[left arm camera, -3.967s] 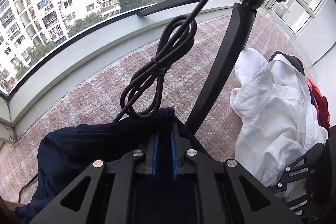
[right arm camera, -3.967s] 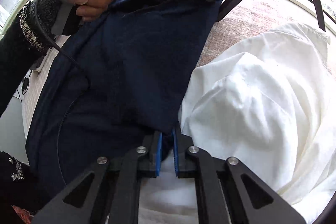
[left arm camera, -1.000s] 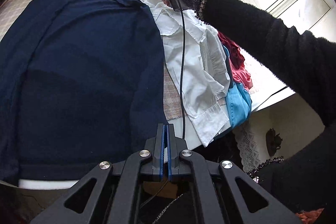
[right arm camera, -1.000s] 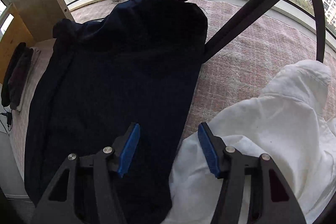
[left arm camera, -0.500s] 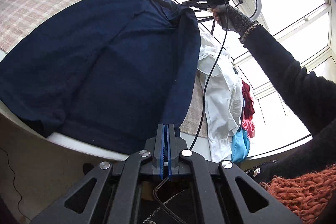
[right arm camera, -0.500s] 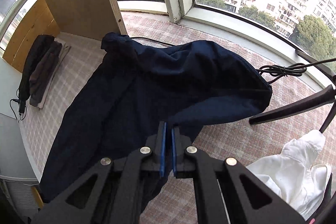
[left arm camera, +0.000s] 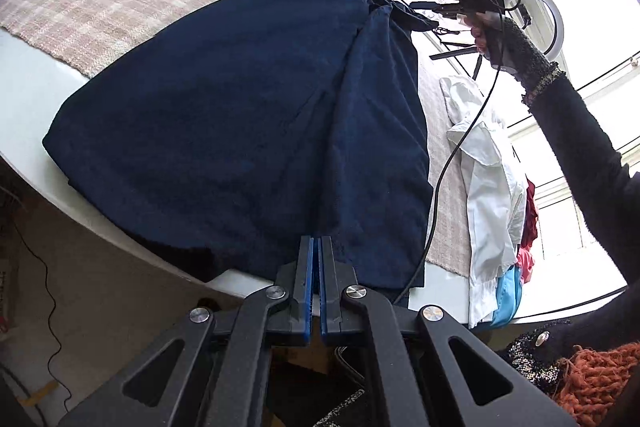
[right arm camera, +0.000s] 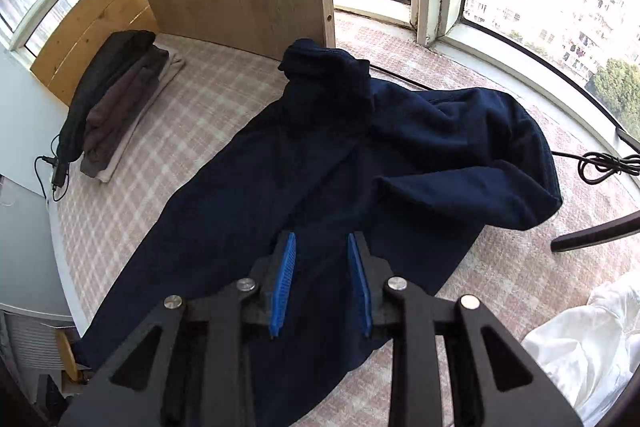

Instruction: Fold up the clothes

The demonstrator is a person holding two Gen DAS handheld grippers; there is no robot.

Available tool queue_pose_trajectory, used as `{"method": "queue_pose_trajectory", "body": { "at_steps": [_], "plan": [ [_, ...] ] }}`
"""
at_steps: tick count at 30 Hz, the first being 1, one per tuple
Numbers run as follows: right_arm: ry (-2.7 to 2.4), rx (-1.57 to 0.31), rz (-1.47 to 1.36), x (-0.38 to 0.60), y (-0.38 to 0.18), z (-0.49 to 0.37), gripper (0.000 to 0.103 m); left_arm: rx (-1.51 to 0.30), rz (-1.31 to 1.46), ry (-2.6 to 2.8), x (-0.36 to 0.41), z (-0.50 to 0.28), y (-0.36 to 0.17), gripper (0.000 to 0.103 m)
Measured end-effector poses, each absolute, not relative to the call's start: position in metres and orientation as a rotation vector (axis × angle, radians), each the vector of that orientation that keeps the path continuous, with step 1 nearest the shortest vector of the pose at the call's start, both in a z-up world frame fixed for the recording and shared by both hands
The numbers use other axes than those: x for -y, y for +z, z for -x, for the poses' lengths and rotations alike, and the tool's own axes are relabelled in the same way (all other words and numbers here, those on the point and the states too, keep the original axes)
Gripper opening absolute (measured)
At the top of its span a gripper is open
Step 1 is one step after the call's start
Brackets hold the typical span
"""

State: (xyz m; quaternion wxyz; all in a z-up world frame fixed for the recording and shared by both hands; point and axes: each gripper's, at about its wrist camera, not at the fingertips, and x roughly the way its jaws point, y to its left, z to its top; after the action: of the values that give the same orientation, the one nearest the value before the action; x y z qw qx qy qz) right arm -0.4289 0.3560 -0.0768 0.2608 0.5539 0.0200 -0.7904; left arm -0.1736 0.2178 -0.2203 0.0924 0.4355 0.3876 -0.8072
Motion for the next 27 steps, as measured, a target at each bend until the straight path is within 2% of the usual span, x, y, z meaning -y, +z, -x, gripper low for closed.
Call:
{"method": "queue_pose_trajectory", "body": {
  "at_steps": [4, 8, 11, 12, 13, 18, 22, 27],
  "plan": [
    [-1.982, -0.017, -1.39, -0.375, -0.057, 0.311, 0.027, -1.122, -1.369, -2.426, -0.213, 0.182, -0.216, 0.002],
    [-1.927, -0.141, -1.395, -0.376, -0.099, 0.163, 0.028, -1.054, -1.46, -2.469, -0.205, 0.177, -0.2, 0.002],
    [-1.935, -0.175, -1.436, -0.373, -0.14, 0.075, 0.028, -0.926, -1.552, -2.521, -0.197, 0.173, -0.185, 0.005],
    [-1.944, -0.17, -1.447, -0.37, -0.153, 0.053, 0.028, -0.882, -1.578, -2.537, -0.193, 0.172, -0.182, 0.009],
    [-1.964, -0.168, -1.454, -0.365, -0.163, 0.039, 0.028, -0.851, -1.608, -2.549, -0.188, 0.172, -0.18, 0.013],
    [-2.098, -0.22, -1.368, -0.341, -0.182, -0.005, 0.028, -0.731, -1.725, -2.582, -0.154, 0.183, -0.179, 0.013],
    [-2.181, -0.322, -1.302, -0.328, -0.189, -0.01, 0.028, -0.634, -1.788, -2.585, -0.135, 0.191, -0.184, 0.013],
    [-2.227, -0.376, -1.224, -0.322, -0.192, -0.008, 0.028, -0.598, -1.841, -2.621, -0.13, 0.197, -0.193, 0.013]
  ]
}}
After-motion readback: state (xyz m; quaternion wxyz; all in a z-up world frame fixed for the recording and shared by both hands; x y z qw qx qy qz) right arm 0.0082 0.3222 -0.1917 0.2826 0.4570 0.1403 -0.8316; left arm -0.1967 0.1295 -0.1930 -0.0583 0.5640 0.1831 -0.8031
